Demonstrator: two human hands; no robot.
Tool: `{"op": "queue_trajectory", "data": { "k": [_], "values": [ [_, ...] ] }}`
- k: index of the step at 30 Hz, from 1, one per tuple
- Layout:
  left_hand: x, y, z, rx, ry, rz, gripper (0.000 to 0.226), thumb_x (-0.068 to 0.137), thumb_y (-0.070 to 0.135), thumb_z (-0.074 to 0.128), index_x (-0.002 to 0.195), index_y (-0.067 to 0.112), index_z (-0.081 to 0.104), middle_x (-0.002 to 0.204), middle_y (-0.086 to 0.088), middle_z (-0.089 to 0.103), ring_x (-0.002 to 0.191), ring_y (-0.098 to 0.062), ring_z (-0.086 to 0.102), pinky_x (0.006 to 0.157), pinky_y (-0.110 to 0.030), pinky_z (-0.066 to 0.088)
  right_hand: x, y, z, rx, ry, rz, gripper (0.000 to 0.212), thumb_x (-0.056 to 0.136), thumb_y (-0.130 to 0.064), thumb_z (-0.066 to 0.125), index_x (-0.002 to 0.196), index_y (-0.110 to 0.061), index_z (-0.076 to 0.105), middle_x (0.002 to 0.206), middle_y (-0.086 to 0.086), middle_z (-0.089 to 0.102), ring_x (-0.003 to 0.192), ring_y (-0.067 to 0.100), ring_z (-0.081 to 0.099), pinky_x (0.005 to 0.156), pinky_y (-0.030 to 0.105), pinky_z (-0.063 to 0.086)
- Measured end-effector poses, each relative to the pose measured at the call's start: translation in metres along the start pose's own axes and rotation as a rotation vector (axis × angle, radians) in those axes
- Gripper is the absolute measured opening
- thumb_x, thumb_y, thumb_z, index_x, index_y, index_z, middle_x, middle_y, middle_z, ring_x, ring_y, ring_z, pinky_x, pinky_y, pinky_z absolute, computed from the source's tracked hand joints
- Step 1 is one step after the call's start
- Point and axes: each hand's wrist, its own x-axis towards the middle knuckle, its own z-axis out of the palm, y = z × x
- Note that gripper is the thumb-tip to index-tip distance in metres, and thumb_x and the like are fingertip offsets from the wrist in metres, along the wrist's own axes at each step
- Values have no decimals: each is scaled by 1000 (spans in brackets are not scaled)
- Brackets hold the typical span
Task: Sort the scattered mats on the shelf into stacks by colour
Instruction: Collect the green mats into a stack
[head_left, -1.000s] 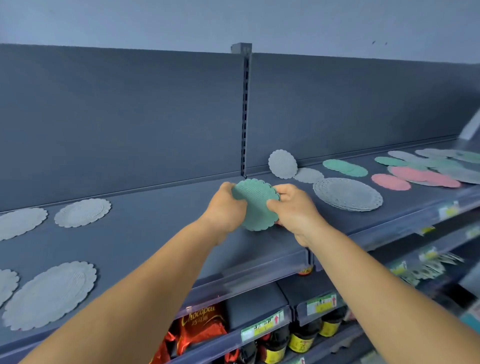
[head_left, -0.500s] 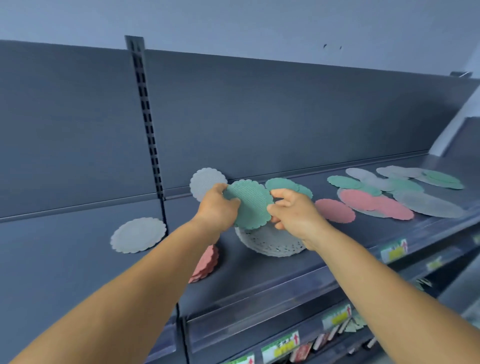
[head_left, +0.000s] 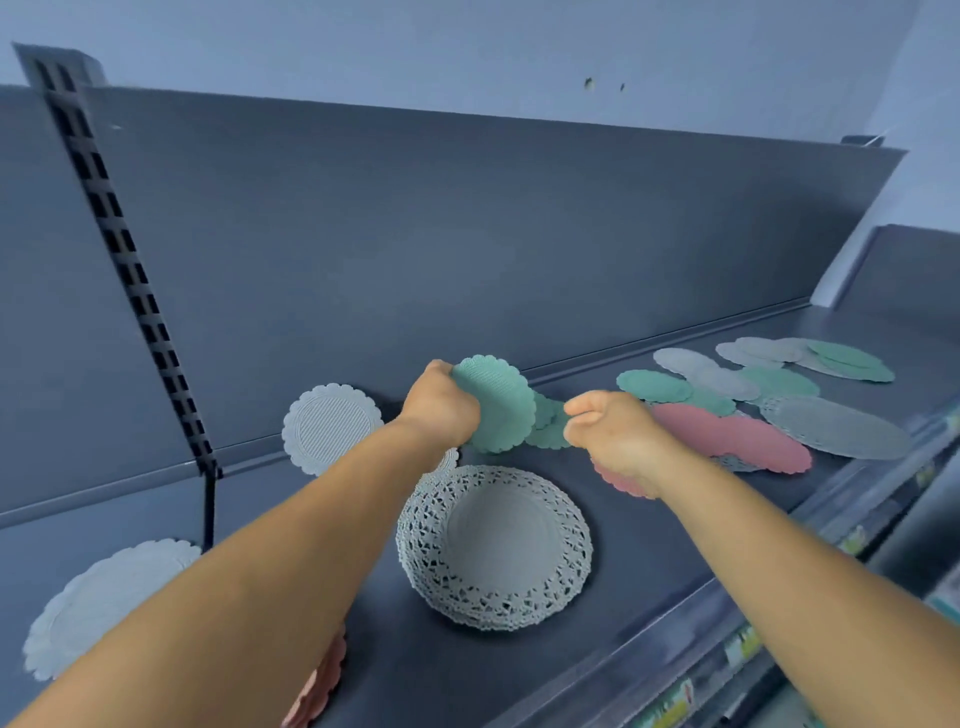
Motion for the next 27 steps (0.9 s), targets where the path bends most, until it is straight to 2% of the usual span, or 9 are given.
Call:
{"op": "queue_trajectory", "data": {
  "k": [4, 8, 13, 19, 21, 22, 23, 25, 27],
  "values": [
    [24, 3, 13, 34, -9, -22, 43, 87, -1, 42, 129, 12, 42, 109, -8, 55, 94, -27, 54, 91, -43, 53, 24, 8, -5, -106, 8, 19, 47, 85, -15, 60, 131, -21, 52, 111, -7, 61, 99, 20, 61, 87, 30, 48],
    [43, 5, 30, 128, -21, -75, 44, 90, 1, 39, 134, 8, 37, 119, -12, 54, 94, -27, 49, 84, -37, 46, 49, 12, -7, -230, -24, 13, 55, 79, -18, 66, 131, -21, 51, 127, -1, 60, 112, 22, 59, 99, 39, 47],
    [59, 9, 48, 255, 31, -154, 40, 92, 7, 41, 132, 3, 38, 130, -14, 50, 113, -33, 53, 88, -37, 46, 72, 7, -9, -366, -61, -10, 54, 73, -20, 68, 125, -8, 54, 127, 9, 61, 115, 27, 60, 95, 41, 51],
    [68, 12, 61, 328, 64, -232, 41, 86, 15, 57, 124, 8, 45, 124, -12, 55, 106, -32, 59, 83, -35, 50, 95, 4, -18, -445, -177, 1, 55, 74, -13, 68, 126, -3, 54, 124, 10, 62, 108, 25, 64, 84, 37, 55],
    [68, 12, 64, 348, 75, -242, 39, 83, 16, 63, 118, 9, 50, 116, -11, 60, 108, -32, 59, 89, -34, 51, 100, 3, -19, -464, -202, -28, 26, 72, -11, 69, 97, -5, 63, 94, 7, 66, 79, 25, 67, 62, 32, 54],
    [68, 13, 65, 349, 72, -249, 38, 80, 17, 66, 114, 9, 53, 113, -11, 62, 108, -32, 60, 91, -36, 52, 102, 3, -19, -463, -202, -34, 15, 70, -10, 69, 73, -10, 54, 70, 3, 55, 57, 22, 53, 47, 26, 42],
    [67, 12, 66, 345, 62, -259, 36, 76, 18, 69, 109, 8, 56, 109, -11, 64, 106, -32, 61, 91, -37, 52, 106, 3, -18, -446, -217, -29, 31, 68, -10, 69, 61, -14, 39, 60, 1, 39, 49, 20, 35, 42, 23, 28],
    [65, 13, 66, 333, 39, -264, 28, 71, 19, 72, 94, 9, 58, 97, -12, 65, 92, -31, 61, 80, -34, 54, 105, 2, -20, -455, -250, -31, 41, 68, -8, 68, 60, -16, 29, 59, 0, 28, 51, 18, 23, 44, 23, 19],
    [61, 16, 65, 330, 24, -273, 25, 69, 20, 73, 88, 9, 61, 88, -10, 64, 79, -28, 59, 70, -30, 50, 106, 1, -22, -455, -255, -39, 26, 73, -7, 64, 64, -12, 40, 62, 2, 38, 56, 17, 28, 48, 24, 24]
  ]
}}
